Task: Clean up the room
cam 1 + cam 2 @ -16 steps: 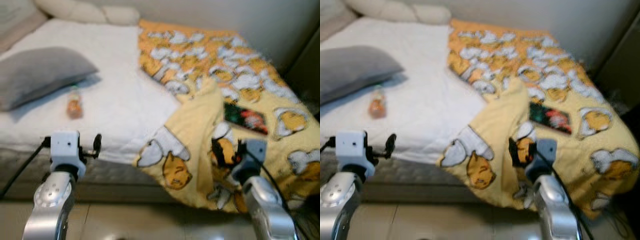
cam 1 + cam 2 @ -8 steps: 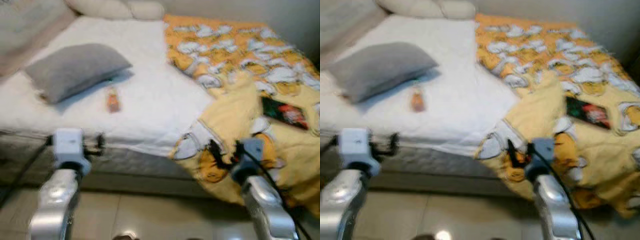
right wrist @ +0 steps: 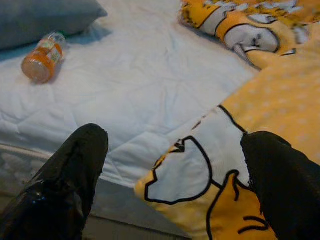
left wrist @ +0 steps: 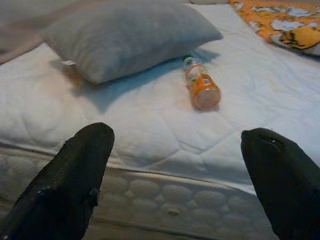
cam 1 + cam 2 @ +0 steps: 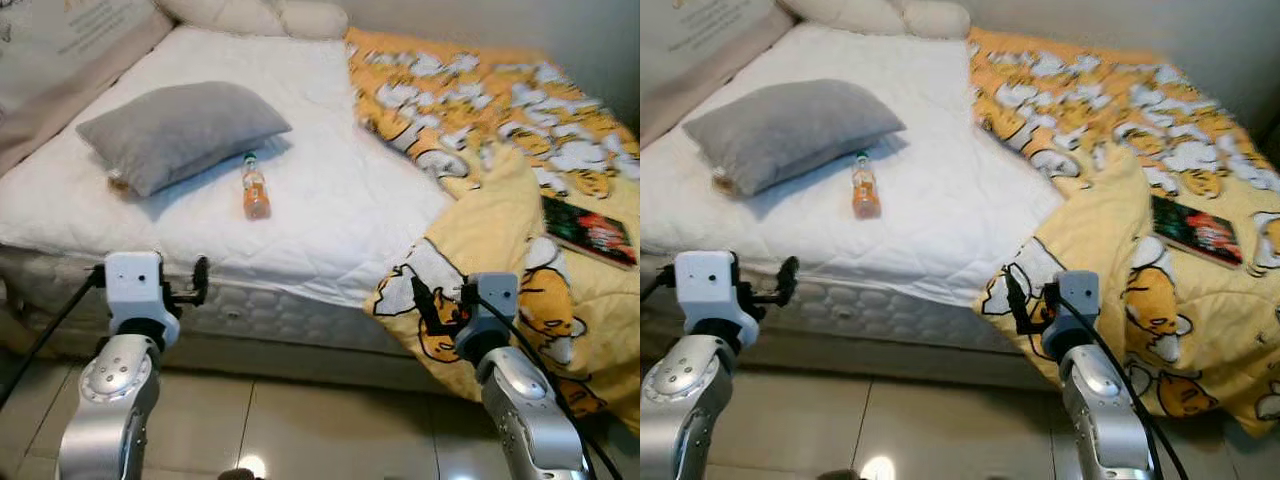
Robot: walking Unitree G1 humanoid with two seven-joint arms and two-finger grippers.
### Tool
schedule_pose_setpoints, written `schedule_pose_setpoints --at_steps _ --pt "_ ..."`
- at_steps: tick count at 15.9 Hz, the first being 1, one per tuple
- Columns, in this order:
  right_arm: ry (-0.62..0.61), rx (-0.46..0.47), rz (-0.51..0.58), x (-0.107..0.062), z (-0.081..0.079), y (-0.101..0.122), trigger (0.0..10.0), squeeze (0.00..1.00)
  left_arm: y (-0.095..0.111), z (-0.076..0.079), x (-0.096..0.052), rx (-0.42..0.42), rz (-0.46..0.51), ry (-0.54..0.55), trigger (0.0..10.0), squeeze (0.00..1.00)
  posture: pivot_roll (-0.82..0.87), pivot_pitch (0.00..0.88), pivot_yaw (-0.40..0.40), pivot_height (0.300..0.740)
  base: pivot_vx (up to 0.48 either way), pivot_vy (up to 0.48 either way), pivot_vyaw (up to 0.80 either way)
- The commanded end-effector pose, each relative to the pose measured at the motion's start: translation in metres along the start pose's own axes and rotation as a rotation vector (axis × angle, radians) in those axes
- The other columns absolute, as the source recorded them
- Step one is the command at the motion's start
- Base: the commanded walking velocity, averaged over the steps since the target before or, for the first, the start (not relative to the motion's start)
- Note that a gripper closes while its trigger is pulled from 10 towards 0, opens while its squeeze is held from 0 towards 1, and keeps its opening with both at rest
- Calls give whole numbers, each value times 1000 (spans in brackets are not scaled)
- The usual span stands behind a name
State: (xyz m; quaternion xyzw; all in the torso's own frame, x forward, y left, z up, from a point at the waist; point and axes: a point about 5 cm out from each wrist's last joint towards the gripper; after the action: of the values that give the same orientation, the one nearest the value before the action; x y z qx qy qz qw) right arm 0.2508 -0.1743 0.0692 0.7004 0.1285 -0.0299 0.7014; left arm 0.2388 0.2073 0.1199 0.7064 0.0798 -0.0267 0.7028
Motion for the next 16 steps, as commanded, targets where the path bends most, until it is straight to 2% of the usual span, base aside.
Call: schedule_pose_setpoints --at_steps 1,12,14,16 --pt "-7 -11 13 1 3 4 10000 1000 2 0 1 -1 9 -5 10000 0 18 0 -40 740 375 0 750" --pt "13 -42 6 6 2 6 10000 1000 2 2 4 -7 8 -13 10000 0 14 0 -36 740 421 0 732" --pt "13 -47 8 7 3 7 10000 1000 2 3 5 -5 9 -14 10000 0 14 0 -36 740 442 0 581" --pt "-7 -43 13 9 3 10 10000 1000 3 3 5 3 9 -19 10000 0 15 0 -36 740 439 0 0"
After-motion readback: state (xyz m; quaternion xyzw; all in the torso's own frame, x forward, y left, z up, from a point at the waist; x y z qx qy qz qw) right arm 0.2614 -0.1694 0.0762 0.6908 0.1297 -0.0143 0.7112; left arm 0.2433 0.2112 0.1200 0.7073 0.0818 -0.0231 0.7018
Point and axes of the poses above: a point about 5 cm out from each wrist's last joint towards the gripper, its own x axis pointing out of the wrist towards the gripper, its own y axis along the axis of the wrist's last joint, z = x × y, and after that the axes turned 4 degrees about -x, right-handed
